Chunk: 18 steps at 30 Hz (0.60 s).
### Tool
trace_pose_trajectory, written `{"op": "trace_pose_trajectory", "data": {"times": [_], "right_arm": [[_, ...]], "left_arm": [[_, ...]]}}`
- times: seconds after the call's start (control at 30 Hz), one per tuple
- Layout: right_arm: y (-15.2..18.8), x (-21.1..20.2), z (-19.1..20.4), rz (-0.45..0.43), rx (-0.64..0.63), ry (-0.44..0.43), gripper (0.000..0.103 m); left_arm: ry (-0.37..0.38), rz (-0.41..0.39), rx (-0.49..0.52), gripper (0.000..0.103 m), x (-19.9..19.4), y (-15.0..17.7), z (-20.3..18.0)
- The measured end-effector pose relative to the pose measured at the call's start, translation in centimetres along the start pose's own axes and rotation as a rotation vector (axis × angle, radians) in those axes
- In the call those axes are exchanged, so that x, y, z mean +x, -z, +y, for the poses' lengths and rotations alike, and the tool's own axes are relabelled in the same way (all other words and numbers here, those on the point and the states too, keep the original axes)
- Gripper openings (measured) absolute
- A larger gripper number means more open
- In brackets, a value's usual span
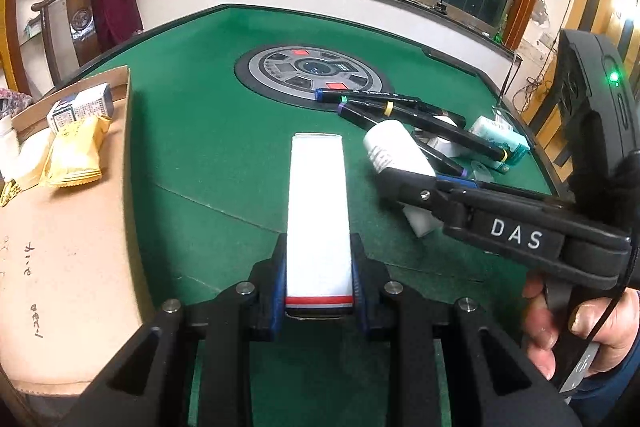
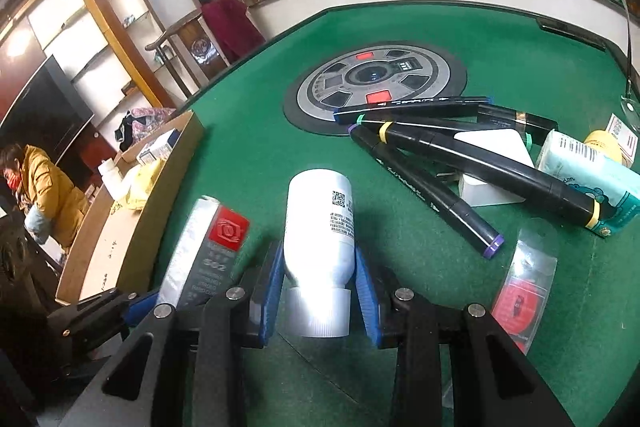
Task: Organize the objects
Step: 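Grasp the white-red box with the left tool while the right tool grasps the white bottle, then carry the white-red box and white bottle over the cardboard tray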
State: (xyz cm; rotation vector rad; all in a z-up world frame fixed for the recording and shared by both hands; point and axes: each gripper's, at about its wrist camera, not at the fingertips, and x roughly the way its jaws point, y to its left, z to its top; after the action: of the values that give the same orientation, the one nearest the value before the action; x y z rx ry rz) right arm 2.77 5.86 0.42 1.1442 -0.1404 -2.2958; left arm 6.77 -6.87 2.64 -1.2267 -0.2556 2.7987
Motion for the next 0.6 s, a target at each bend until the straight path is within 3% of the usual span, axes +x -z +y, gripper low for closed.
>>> {"op": "trace_pose_trajectory", "data": {"times": [0.6], "right_arm": [[-0.6,-2.2,1.7,-0.051,0.028,-0.017,0.037]], "left_arm": [[0.044,-0.134,-0.06,0.026,-6.4,-1.4,1.6]]}}
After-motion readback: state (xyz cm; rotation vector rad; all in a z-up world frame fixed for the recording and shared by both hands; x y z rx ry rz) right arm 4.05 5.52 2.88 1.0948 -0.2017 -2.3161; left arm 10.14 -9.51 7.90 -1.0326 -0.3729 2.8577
